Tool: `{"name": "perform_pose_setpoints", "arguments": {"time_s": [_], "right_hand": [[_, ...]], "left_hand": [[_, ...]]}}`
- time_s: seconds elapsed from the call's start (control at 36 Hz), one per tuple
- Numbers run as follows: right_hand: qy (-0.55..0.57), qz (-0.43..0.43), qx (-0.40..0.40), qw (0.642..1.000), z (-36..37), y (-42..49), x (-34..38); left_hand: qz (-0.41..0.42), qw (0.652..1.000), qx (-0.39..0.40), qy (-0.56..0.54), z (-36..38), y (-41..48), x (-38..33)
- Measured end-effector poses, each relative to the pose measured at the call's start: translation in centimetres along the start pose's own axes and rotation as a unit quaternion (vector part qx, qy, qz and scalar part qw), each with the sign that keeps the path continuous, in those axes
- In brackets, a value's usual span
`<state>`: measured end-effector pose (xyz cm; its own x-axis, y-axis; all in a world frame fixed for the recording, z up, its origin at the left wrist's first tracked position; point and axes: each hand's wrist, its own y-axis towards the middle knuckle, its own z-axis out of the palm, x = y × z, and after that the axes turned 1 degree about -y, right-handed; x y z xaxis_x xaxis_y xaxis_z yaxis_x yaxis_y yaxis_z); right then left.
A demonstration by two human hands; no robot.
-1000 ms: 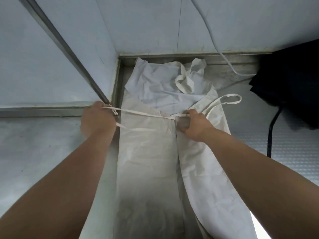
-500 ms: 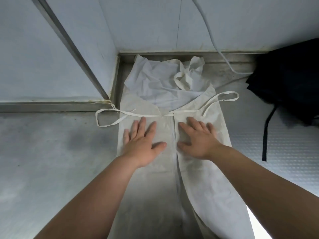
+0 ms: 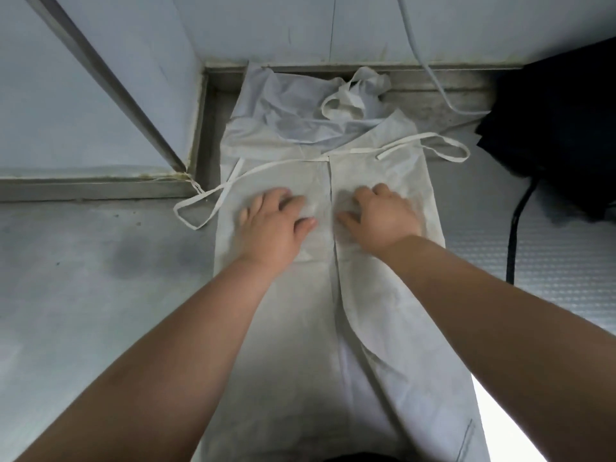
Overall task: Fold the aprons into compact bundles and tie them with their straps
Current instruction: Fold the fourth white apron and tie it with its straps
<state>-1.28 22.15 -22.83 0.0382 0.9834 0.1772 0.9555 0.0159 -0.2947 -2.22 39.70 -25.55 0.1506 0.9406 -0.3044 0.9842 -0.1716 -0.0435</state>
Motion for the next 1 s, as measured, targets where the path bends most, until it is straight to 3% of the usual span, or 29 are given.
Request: {"name": "perform_pose_setpoints", "arguments": {"time_s": [0.11, 0.22, 0.42, 0.78, 0.92, 1.0], "right_hand": [[0.13, 0.047, 0.064, 0.988, 0.2, -2.2, 0.8], [0.089, 0.045, 0.091, 0.991, 0.1, -3.1, 1.2], [0.076, 0.021, 0.098, 0.992, 0.6, -3.3, 1.4], [0.12, -0.046, 0.11, 0.986, 1.1, -2.2, 1.3], [0.121, -0.088, 0.121, 0.981, 0.4, -2.3, 1.9], [0.131, -0.086, 0.123, 0.98, 0.7, -2.4, 1.8]], "left_hand": [[0.008, 0.996, -0.047, -0.081, 0.9, -2.4, -0.1], [-0.024, 0.995, -0.043, -0.089, 0.2, -3.6, -1.5], [-0.124, 0.99, 0.037, -0.053, -0.1, -3.0, -3.5], [-0.132, 0.99, 0.053, -0.023, 0.2, -2.4, -5.0], [-0.121, 0.988, 0.066, -0.068, -0.4, -2.2, -4.5], [-0.123, 0.977, 0.057, -0.162, -0.5, -2.3, -3.6]]}}
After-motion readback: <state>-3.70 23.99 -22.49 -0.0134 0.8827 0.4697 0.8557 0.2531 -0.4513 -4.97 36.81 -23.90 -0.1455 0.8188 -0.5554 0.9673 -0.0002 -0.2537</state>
